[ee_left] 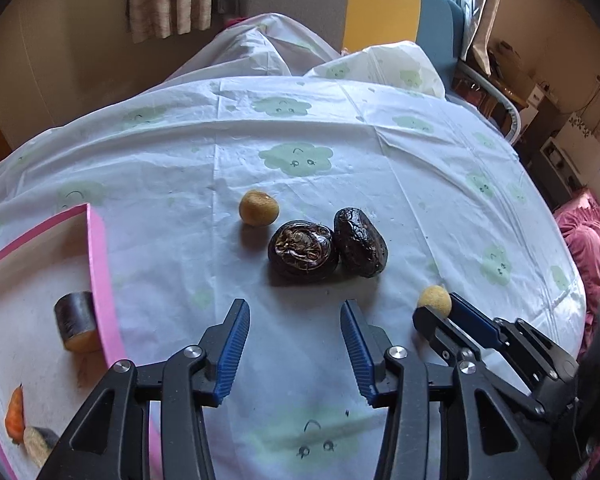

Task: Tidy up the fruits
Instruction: 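Grasp the kiwi with the right tool while the left tool grasps the dark round fruit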

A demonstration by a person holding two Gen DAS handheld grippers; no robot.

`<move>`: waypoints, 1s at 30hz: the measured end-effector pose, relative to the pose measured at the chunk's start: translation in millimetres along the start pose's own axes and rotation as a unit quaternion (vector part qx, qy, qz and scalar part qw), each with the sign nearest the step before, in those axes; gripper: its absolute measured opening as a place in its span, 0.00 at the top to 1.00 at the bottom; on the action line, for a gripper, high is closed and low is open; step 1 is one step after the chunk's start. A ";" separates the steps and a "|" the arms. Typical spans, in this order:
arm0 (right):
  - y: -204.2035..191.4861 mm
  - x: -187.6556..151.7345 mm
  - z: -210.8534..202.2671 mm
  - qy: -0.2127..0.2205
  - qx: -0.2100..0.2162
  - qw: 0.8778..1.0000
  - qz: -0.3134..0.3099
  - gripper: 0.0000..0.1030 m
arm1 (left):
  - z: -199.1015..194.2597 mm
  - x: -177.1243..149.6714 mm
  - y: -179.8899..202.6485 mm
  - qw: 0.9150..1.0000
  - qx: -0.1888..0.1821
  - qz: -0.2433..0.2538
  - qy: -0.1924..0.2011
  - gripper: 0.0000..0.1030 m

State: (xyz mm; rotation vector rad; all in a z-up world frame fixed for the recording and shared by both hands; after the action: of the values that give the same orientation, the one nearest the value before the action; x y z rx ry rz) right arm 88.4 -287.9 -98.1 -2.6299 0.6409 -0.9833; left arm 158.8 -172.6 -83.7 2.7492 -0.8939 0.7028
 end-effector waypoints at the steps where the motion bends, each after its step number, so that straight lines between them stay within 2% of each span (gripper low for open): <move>1: 0.2 0.0 0.2 0.000 0.001 1.000 0.001 0.73 | 4.3 2.2 0.7 1.000 0.001 0.002 -0.004 0.53; 5: 2.0 0.2 1.4 -0.001 0.007 1.000 0.006 0.73 | 20.1 9.4 3.8 1.000 0.002 0.013 -0.016 0.53; 10: 4.3 0.5 2.2 -0.002 0.015 1.000 0.012 0.73 | 29.1 18.7 3.8 1.000 0.006 0.021 -0.009 0.47; 19: 6.7 0.1 3.5 -0.002 0.023 1.000 0.018 0.73 | 38.2 32.1 3.1 1.000 0.015 0.025 0.004 0.47; 22: 7.3 0.0 4.2 -0.003 0.024 1.000 0.018 0.73 | 38.5 32.6 4.3 0.999 0.026 0.028 0.005 0.55; 30: 5.5 -0.4 5.6 -0.004 0.017 1.000 0.014 0.73 | 26.1 12.9 5.4 1.000 0.024 0.007 0.001 0.56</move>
State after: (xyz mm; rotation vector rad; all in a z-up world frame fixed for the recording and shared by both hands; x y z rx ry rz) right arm 90.2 -292.0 -104.5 -2.5876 0.6502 -0.9661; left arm 174.8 -191.2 -100.2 2.7855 -0.9089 0.7389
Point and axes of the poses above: each gripper's, at about its wrist camera, not at the fingertips, and z roughly the way its jaws point, y to its right, x to its top, the point moved 3 cm from there along z, roughly the way its jaws point, and after that the axes turned 13 degrees about z, right-handed, at the moved point
